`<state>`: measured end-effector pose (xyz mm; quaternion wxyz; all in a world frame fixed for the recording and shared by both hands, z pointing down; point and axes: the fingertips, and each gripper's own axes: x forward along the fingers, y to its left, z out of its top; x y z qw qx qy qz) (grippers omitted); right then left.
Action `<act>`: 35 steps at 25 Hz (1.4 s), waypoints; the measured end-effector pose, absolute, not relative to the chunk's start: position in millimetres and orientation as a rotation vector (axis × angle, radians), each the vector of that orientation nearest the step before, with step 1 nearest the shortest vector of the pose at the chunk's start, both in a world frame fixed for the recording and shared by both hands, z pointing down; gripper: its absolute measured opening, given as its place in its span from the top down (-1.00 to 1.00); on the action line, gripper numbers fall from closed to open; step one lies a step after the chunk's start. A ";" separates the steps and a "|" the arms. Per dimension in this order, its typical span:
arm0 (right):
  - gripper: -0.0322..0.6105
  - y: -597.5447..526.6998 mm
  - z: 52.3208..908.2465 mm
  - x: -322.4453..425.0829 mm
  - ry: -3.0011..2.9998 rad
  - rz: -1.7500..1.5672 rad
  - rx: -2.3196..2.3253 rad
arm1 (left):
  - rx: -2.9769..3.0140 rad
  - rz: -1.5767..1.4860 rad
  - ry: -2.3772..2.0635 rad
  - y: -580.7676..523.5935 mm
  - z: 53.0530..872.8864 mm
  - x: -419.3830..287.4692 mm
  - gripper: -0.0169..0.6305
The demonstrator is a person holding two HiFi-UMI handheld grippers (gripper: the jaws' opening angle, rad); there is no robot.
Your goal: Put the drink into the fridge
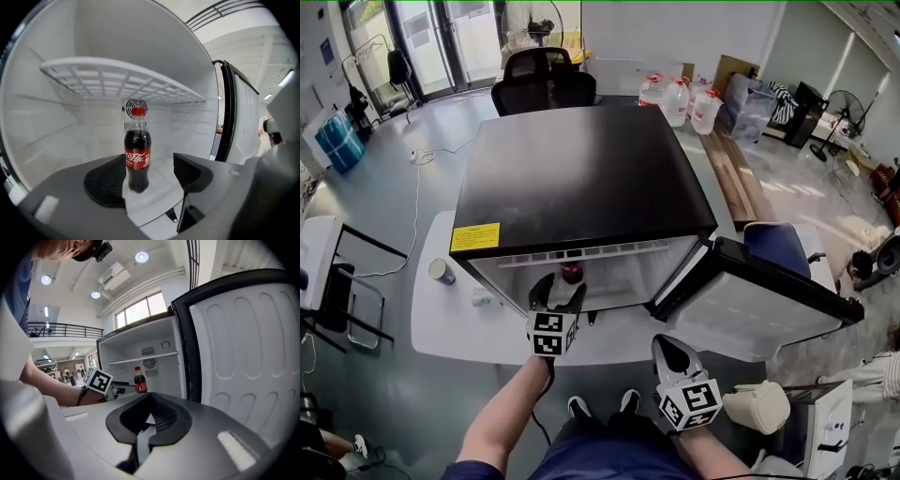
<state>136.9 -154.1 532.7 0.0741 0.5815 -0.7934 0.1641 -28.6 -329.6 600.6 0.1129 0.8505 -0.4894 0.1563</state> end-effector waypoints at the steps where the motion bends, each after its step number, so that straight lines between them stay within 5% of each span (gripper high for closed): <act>1: 0.88 -156.9 530.9 135.9 -2.393 0.484 1.737 | 2.496 0.429 -1.449 -324.1 593.3 -30.3 -0.01; 8: 0.88 -176.4 514.8 120.2 -2.463 0.406 1.685 | 2.521 0.230 -1.465 -285.8 540.9 -43.3 0.01; 18: 0.88 -192.8 473.7 105.7 -2.570 0.235 1.652 | 2.504 -0.018 -1.604 -235.1 478.0 -80.4 0.88; 35: 0.88 -204.0 428.1 105.3 -2.644 0.039 1.685 | 2.430 -0.068 -1.841 -221.5 431.2 -142.6 0.92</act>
